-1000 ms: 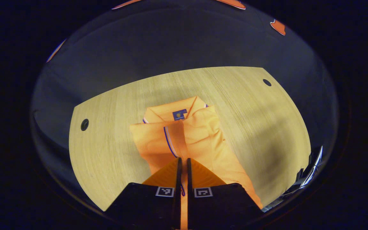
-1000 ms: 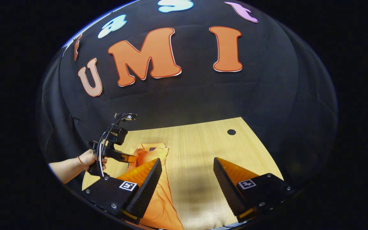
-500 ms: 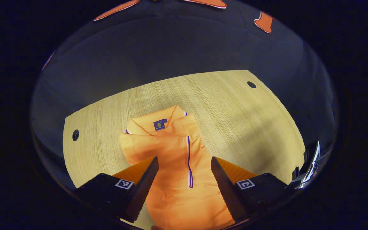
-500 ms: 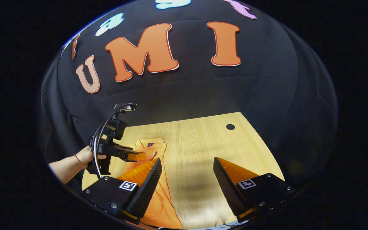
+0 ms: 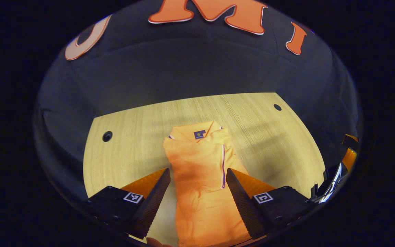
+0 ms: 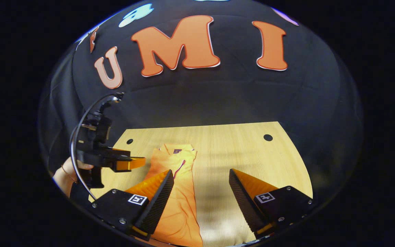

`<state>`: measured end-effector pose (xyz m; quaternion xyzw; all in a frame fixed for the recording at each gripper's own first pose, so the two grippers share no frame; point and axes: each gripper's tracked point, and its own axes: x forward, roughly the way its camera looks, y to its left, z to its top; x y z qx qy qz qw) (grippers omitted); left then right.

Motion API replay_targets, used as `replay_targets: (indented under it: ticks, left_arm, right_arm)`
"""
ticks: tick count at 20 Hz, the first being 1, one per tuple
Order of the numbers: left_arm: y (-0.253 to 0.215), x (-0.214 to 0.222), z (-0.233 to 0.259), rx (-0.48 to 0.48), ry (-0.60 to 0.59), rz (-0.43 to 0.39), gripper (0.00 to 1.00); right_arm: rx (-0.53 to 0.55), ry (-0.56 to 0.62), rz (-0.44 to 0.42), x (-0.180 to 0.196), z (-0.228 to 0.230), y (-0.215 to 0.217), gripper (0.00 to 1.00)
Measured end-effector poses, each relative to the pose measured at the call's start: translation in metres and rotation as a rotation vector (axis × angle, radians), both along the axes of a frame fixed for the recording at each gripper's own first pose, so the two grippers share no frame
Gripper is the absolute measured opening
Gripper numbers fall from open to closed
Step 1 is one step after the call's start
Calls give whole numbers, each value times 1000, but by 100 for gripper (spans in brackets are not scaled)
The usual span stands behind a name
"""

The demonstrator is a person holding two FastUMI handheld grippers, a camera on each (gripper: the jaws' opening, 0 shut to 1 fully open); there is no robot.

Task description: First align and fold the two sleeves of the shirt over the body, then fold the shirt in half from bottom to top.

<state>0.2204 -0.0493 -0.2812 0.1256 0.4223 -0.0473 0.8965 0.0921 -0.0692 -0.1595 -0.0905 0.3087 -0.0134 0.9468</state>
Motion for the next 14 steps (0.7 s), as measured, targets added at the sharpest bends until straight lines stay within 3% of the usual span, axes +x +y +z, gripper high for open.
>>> replay_targets:
  ticks: [5, 14]
  left_arm:
    - [40, -31, 13, -34, -20, 83, 99]
    - [64, -128, -53, -72, 128, 126, 99]
  right_arm:
    - [-22, 73, 40, 1, -30, 27, 99]
    - [-80, 345, 33, -55, -153, 41, 99]
